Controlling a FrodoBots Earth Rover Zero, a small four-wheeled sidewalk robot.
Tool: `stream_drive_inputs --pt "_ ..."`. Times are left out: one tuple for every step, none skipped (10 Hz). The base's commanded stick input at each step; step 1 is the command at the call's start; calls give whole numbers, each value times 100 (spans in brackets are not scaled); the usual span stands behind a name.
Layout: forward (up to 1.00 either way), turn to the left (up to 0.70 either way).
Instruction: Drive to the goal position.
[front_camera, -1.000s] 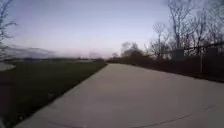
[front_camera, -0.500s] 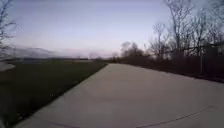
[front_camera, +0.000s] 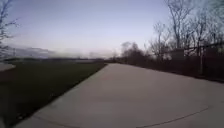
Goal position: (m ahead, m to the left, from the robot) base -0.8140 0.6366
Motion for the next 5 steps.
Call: stream_drive_inputs --pt "4 0" --pt "2 0" --pt "0 0" --pt "1 0" --pt "5 0"
